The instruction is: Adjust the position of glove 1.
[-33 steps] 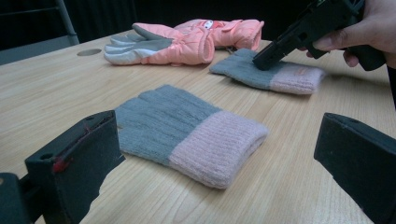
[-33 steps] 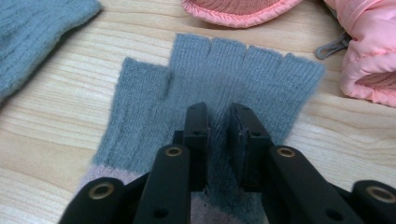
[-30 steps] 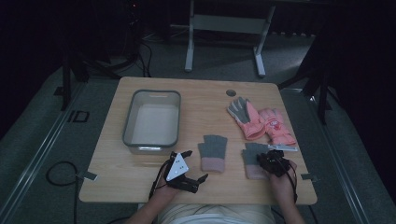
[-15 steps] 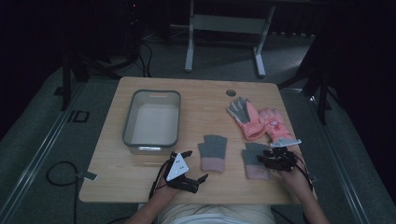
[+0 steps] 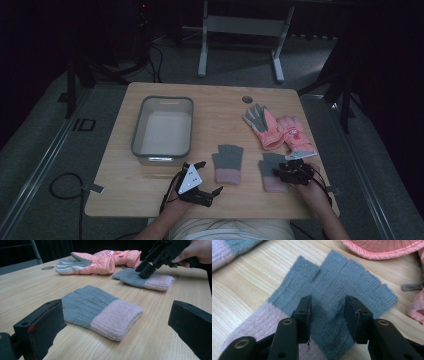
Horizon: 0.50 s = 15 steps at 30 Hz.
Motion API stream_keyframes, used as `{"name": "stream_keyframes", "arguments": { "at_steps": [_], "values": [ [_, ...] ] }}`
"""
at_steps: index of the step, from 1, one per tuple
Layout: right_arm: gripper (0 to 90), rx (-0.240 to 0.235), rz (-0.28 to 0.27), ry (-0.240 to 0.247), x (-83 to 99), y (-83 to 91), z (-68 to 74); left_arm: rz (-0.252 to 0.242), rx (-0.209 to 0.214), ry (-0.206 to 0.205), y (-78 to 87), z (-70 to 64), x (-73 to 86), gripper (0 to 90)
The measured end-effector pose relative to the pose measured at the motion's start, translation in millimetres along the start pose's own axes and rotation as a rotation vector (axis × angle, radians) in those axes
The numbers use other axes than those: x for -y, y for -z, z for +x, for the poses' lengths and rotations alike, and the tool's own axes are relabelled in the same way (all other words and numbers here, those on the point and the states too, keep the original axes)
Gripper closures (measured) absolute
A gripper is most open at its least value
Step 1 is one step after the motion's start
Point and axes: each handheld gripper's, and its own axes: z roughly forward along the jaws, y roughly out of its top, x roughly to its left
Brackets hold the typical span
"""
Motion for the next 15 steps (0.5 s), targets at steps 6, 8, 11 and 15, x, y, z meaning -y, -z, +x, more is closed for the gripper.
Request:
{"name": "stream_keyframes", "arguments": {
  "at_steps": [6,8,11,15],
  "values": [
    [74.5,0.022,0.019,-0.017,-2.2,-1.2,5.4,0.001,0.000,0.002,-0.4,0.0,-0.1,0.0],
    [80.5,0.041,0.021,-0.027,-3.5,-1.4,9.1,0.002,0.000,0.004,-0.2,0.2,-0.1,0.0],
    [84.3,0.044,0.014,-0.068,-4.0,0.4,9.7,0.002,-0.002,0.004,-0.2,0.0,-0.1,0.0],
    [84.7,0.040,-0.033,-0.107,-13.1,14.4,14.9,0.002,-0.004,0.001,-0.2,0.0,-0.1,0.0]
  ]
}}
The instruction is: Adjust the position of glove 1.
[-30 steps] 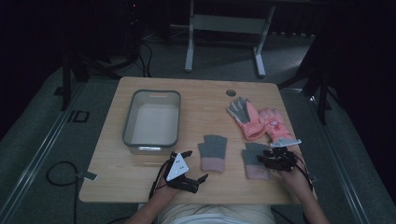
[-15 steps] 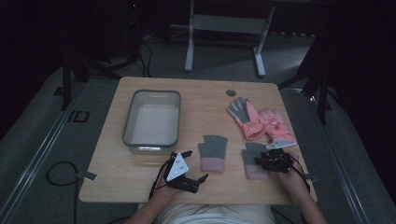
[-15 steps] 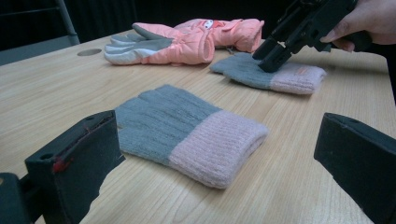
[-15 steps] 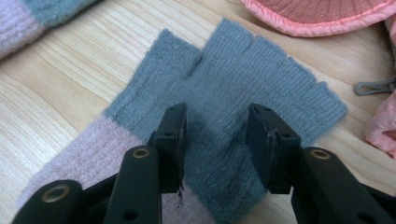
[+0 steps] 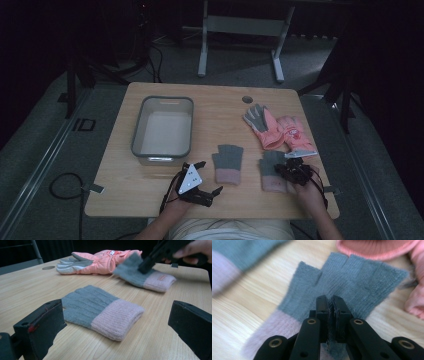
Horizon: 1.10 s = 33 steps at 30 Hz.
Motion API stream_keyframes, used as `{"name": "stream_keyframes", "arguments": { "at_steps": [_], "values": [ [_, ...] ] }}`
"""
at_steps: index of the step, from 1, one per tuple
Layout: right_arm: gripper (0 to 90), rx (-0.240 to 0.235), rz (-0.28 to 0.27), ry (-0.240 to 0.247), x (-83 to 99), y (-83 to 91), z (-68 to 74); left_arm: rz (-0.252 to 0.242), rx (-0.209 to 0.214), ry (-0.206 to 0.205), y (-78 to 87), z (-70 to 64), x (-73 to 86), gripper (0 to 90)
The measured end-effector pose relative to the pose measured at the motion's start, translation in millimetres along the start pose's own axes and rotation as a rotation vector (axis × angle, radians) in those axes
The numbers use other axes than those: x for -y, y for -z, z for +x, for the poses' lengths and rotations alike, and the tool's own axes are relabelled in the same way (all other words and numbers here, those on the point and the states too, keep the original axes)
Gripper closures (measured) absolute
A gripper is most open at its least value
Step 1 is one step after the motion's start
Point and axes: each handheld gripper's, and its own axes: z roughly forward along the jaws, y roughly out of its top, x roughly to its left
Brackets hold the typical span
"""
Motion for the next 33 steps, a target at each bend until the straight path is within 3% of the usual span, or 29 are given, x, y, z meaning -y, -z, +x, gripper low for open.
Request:
{"name": "stream_keyframes", "arguments": {
  "at_steps": [2,3,7,13,18,26,33],
  "values": [
    [84.7,0.002,-0.020,-0.004,-4.4,5.5,3.1,0.000,0.001,-0.001,0.0,0.0,0.0,0.0],
    [84.6,-0.003,-0.055,0.000,-15.1,16.7,10.2,0.000,0.001,0.001,-0.1,-0.1,0.0,0.0],
    [84.6,-0.021,-0.110,0.003,-37.9,32.6,24.5,0.000,0.002,0.000,-0.3,-0.4,0.0,0.0],
    [84.6,-0.008,-0.193,0.019,-60.6,37.3,50.6,0.000,0.003,0.000,-0.3,-0.3,-0.1,0.0],
    [84.7,-0.041,-0.207,0.007,-71.9,26.4,69.6,0.001,0.004,-0.004,-0.2,-0.4,-0.1,0.0],
    [84.6,-0.097,-0.199,0.032,-81.9,5.0,95.7,0.002,0.005,-0.002,-0.4,-0.4,-0.1,0.0],
    [84.5,-0.124,-0.146,0.067,-77.7,-22.1,115.0,0.001,0.006,-0.006,-0.3,-0.7,-0.1,0.0]
  ]
}}
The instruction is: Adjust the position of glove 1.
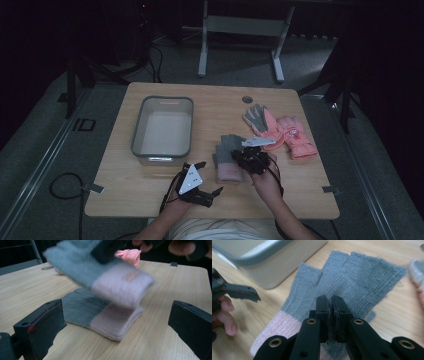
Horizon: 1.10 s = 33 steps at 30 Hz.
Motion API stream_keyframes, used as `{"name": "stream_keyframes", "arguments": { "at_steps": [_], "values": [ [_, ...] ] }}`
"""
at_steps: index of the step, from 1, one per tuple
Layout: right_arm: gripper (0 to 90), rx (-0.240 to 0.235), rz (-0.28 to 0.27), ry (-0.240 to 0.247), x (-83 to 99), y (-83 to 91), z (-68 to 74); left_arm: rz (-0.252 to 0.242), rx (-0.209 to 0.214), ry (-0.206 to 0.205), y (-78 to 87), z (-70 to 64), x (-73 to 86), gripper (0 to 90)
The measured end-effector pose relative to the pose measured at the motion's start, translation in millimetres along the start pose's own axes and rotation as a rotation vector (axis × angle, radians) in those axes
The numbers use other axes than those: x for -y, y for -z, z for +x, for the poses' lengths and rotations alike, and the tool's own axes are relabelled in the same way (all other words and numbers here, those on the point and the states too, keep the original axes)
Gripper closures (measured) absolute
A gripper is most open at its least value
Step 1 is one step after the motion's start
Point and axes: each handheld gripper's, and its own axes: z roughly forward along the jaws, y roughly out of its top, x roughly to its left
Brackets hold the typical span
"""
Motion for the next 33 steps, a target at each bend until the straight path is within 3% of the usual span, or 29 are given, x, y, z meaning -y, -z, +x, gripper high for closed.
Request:
{"name": "stream_keyframes", "arguments": {
  "at_steps": [13,21,27,33],
  "values": [
    [84.0,-0.043,0.079,-0.022,12.3,-26.4,-5.7,0.002,0.002,-0.001,0.0,0.0,-0.1,0.0],
    [82.7,-0.036,0.092,-0.023,15.1,-33.7,-9.7,0.001,0.001,0.002,-0.2,0.1,0.0,0.0],
    [73.8,-0.012,0.106,-0.033,22.3,-42.6,-14.4,-0.001,-0.019,-0.007,0.3,-0.5,0.2,0.1],
    [70.2,-0.041,0.126,-0.031,25.4,-48.0,-19.0,0.001,-0.023,-0.006,0.1,-0.4,0.0,0.0]
  ]
}}
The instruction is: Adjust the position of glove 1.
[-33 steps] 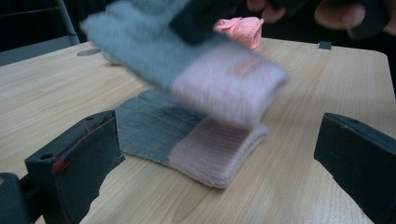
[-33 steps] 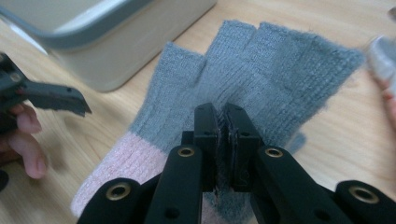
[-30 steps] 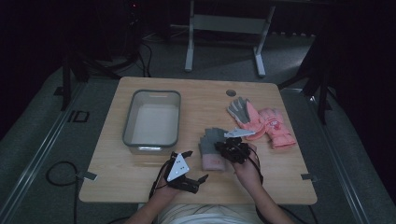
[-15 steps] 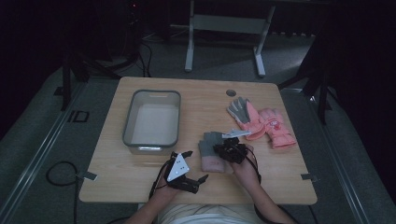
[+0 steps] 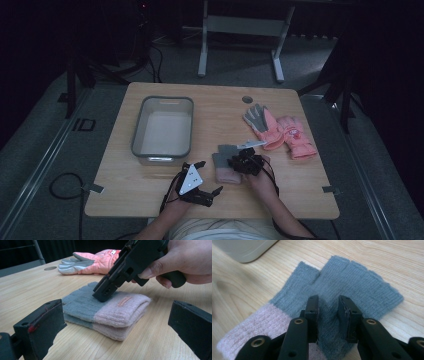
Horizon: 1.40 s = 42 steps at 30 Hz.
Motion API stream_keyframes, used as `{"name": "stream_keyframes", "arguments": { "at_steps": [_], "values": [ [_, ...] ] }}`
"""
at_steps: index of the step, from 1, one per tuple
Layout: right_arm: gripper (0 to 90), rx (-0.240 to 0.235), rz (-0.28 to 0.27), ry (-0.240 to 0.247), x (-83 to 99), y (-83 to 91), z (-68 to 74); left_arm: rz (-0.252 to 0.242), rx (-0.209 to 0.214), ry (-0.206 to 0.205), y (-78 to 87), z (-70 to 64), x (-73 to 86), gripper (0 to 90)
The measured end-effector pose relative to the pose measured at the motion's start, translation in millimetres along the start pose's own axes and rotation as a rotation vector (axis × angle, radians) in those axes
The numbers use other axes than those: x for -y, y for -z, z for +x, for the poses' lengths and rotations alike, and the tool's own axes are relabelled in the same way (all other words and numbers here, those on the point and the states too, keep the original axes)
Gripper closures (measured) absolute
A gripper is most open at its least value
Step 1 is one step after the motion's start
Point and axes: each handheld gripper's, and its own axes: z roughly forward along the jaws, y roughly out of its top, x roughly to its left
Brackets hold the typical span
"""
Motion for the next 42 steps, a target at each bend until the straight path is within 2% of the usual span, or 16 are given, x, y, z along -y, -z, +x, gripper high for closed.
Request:
{"name": "stream_keyframes", "arguments": {
  "at_steps": [6,11,14,16,18,22,25,28,29,30,31,33,36,38,39,42],
  "values": [
    [70.1,-0.034,0.010,0.057,-1.5,-0.2,-2.3,-0.006,-0.003,0.008,0.1,1.3,0.2,0.0],
    [69.1,-0.043,-0.032,0.078,-2.9,13.8,-3.8,-0.010,0.005,0.019,-1.2,2.2,-0.1,0.0],
    [67.9,-0.029,-0.052,0.091,-5.9,24.3,-10.2,0.012,0.050,0.023,-5.3,3.2,-4.5,0.1],
    [66.7,-0.011,-0.059,0.088,-8.6,29.2,-17.4,0.030,0.031,-0.022,-8.1,1.1,-9.6,0.1],
    [65.5,0.000,-0.066,0.067,-11.5,32.7,-25.7,0.040,0.037,-0.050,-11.2,0.6,-14.9,0.1],
    [63.3,0.005,-0.068,0.024,-16.7,34.9,-39.4,0.058,0.056,-0.067,-20.3,2.5,-23.3,3.3],
    [62.8,0.003,-0.064,0.002,-19.5,32.3,-45.0,0.165,0.112,-0.058,-36.7,2.6,-37.6,3.7],
    [61.5,-0.001,-0.057,-0.016,-21.5,26.7,-49.1,0.248,0.124,-0.101,-46.7,-0.3,-44.1,3.8],
    [61.5,-0.001,-0.057,-0.016,-21.5,26.7,-49.1,0.248,0.124,-0.101,-46.7,-0.3,-44.1,3.8],
    [59.9,-0.001,-0.050,-0.029,-22.3,20.7,-51.3,0.260,0.147,-0.162,-49.7,-3.0,-45.4,3.8],
    [59.9,-0.001,-0.050,-0.029,-22.3,20.7,-51.3,0.260,0.147,-0.162,-49.7,-3.0,-45.4,3.9],
    [56.7,-0.001,-0.036,-0.055,-21.8,9.9,-55.2,0.279,0.192,-0.201,-54.9,-3.6,-43.9,5.7],
    [52.6,-0.004,-0.018,-0.085,-20.6,-0.3,-58.4,0.290,0.201,-0.209,-57.7,-3.0,-41.5,14.3],
    [52.6,-0.004,-0.018,-0.085,-20.6,-0.3,-58.4,0.292,0.204,-0.221,-58.9,-2.5,-40.1,14.6],
    [47.1,-0.008,0.009,-0.087,-19.9,-10.6,-59.6,0.316,0.214,-0.245,-63.3,-0.6,-36.2,17.4],
    [45.0,-0.012,0.018,-0.086,-19.8,-15.8,-59.7,0.340,0.222,-0.259,-66.7,0.1,-33.8,20.4]
  ]
}}
